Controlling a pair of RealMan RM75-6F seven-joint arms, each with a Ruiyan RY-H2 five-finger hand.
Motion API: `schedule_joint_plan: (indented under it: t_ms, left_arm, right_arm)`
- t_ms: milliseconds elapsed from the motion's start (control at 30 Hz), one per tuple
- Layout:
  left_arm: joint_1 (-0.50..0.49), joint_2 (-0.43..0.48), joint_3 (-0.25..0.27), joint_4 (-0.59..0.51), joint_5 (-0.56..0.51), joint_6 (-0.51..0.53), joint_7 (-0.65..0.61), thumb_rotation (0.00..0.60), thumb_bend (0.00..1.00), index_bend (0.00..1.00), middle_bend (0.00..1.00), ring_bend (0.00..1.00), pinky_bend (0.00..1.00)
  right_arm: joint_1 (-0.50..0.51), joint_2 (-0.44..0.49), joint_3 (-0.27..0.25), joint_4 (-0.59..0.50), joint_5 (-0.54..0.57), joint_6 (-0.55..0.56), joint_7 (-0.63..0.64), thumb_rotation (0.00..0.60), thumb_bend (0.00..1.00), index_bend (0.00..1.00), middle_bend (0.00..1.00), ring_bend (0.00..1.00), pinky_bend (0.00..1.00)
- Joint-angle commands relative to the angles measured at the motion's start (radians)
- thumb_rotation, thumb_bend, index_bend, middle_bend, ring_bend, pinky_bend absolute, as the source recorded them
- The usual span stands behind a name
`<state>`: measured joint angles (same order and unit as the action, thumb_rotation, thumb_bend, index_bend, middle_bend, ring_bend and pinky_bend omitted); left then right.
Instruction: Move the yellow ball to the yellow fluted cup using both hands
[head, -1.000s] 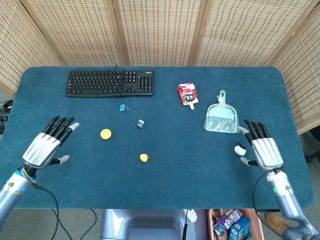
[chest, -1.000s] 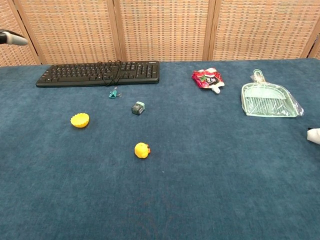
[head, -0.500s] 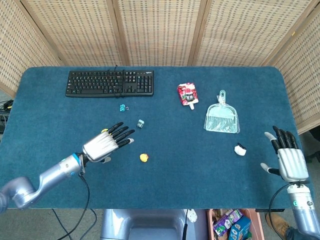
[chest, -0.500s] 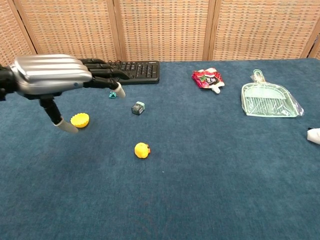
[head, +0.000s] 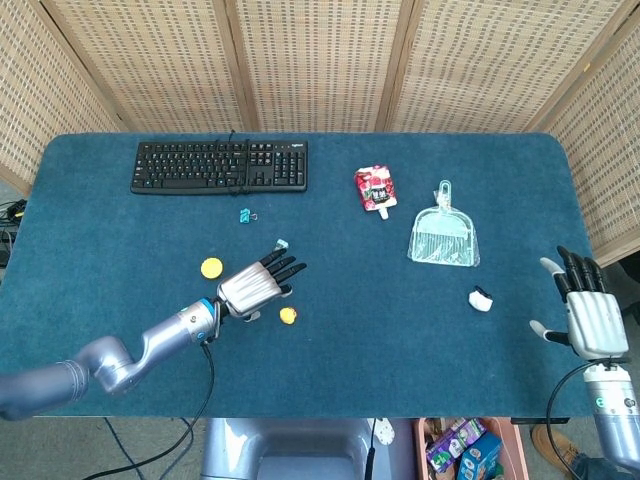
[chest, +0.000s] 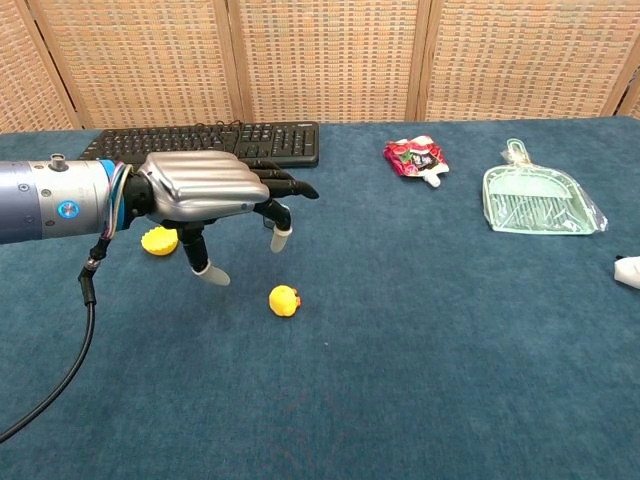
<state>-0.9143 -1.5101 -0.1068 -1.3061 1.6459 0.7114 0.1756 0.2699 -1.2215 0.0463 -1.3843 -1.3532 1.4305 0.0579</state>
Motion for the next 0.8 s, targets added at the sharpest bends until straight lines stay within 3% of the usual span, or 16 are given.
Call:
schedule_joint_plan:
  t_ms: [33,800]
  left_arm:
    - [-0.011,-0.013,0.009,0.014,-0.007,-0.007,-0.004,0.6,0.2,0.4,0.0,0.0,0.0]
    - [-0.102,-0.157,0.047,0.136,-0.06,-0.06,-0.01,0.6,0.22,0.43,0.0,0.0,0.0]
  right_arm:
    - [-0.002,0.001,0.004,-0.004,-0.002,-0.01,-0.002,0.6,0.0,0.0,0.0,0.0,0.0]
    - [-0.029,0.005,0.053,-0.004,-0.009,-0.032,-0.008,0.6,0.0,0.0,0.0,0.0,0.0]
